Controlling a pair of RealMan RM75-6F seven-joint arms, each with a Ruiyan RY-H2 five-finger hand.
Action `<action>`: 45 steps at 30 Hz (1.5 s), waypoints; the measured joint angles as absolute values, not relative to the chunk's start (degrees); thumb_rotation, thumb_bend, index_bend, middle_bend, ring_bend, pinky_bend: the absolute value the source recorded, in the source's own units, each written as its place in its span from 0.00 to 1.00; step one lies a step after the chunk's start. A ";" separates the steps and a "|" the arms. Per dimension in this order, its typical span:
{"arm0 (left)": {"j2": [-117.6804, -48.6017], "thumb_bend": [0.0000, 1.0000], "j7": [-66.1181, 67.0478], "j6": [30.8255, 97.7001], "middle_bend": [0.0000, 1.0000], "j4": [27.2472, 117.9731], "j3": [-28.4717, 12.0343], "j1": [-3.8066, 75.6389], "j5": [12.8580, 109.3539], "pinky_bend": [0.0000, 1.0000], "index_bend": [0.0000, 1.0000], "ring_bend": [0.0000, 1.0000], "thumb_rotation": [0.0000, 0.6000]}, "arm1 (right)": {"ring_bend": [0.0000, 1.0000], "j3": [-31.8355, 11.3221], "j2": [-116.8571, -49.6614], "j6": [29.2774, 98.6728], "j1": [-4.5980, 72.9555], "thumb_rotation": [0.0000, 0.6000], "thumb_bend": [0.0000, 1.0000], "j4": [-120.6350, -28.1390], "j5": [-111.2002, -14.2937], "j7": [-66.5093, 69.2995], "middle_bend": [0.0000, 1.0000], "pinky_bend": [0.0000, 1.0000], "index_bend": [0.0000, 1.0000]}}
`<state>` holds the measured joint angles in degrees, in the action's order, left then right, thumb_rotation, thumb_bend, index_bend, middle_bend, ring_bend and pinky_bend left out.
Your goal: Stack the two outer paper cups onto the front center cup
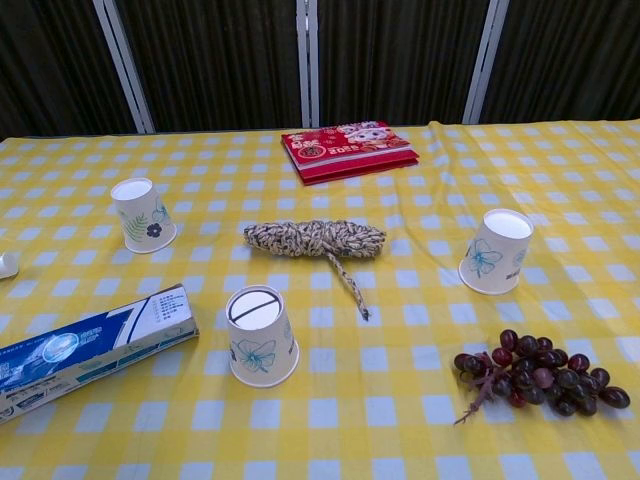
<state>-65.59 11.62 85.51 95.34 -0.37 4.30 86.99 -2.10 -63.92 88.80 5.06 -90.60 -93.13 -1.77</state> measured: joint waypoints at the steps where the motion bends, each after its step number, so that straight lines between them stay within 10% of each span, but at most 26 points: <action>1: -65.59 0.05 11.57 85.40 0.00 95.30 -0.37 4.33 86.95 0.00 0.00 0.00 1.00 | 0.00 -2.15 -63.90 88.79 5.05 1.00 0.02 -90.63 -93.03 -1.81 0.00 0.00 0.03; 18: -65.59 0.08 13.03 79.19 0.00 95.15 -3.77 8.37 81.47 0.00 0.00 0.00 1.00 | 0.00 -4.27 -64.69 89.53 4.96 1.00 0.02 -89.18 -90.24 -0.14 0.00 0.00 0.11; 34: -69.00 0.20 19.91 53.39 0.00 88.39 -12.42 28.17 63.66 0.01 0.20 0.00 1.00 | 0.00 -6.16 -64.87 88.71 5.48 1.00 0.02 -86.09 -87.34 4.81 0.00 0.00 0.16; 45: -74.46 0.20 23.60 47.06 0.00 81.77 -13.89 37.14 56.94 0.01 0.19 0.00 1.00 | 0.00 -6.77 -65.33 87.16 5.96 1.00 0.02 -84.37 -85.57 6.01 0.00 0.00 0.16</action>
<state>-74.46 23.60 47.06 81.77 -13.89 37.14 56.94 -6.77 -65.33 87.16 5.96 -84.37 -85.57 6.01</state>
